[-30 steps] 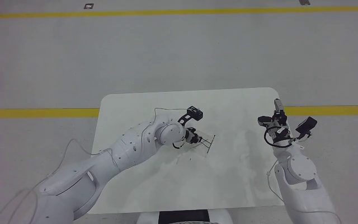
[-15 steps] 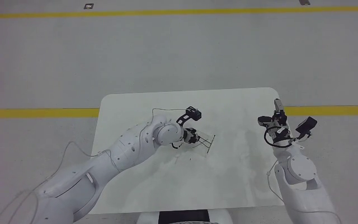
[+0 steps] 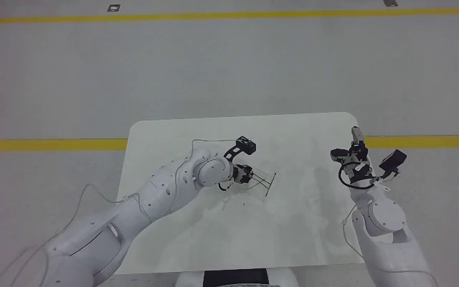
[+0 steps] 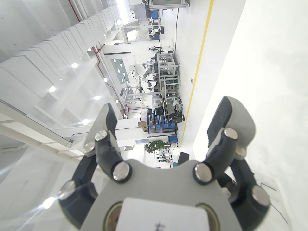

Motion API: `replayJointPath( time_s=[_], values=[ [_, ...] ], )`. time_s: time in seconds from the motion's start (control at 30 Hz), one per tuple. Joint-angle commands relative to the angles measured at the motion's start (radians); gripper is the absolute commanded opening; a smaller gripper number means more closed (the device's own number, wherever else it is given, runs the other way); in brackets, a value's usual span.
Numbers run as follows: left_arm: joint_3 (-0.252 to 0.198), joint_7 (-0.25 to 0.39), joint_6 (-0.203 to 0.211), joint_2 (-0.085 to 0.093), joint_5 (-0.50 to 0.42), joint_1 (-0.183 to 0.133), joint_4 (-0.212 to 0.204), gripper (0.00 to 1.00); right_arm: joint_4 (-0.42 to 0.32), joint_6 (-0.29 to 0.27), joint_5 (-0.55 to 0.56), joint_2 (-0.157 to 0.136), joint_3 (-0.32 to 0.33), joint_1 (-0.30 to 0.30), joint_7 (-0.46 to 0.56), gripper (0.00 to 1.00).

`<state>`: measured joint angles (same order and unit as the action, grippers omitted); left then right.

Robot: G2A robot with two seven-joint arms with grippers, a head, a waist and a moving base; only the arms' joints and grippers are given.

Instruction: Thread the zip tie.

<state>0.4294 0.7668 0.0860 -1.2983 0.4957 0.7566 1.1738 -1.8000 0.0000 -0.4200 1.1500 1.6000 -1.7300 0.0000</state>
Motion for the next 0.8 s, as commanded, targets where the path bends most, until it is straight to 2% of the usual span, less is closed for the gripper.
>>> replayJointPath(
  time_s=[0.0,0.13,0.37,0.77],
  values=[
    [0.006,0.003,-0.006,0.003,0.008,0.003,0.010,0.04,0.000,0.000,0.000,0.000,0.000,0.000,0.000,1.00],
    [0.019,0.011,-0.020,0.013,0.025,0.013,0.038,0.04,0.000,0.000,0.000,0.000,0.000,0.000,0.000,1.00],
    [0.047,0.028,-0.050,0.033,0.061,0.039,0.109,0.00,0.000,0.000,0.000,0.000,0.000,0.000,0.000,1.00],
    [0.113,0.054,-0.075,0.073,0.107,0.091,0.240,0.00,0.000,0.000,0.000,0.000,0.000,0.000,0.000,1.00]
  ],
)
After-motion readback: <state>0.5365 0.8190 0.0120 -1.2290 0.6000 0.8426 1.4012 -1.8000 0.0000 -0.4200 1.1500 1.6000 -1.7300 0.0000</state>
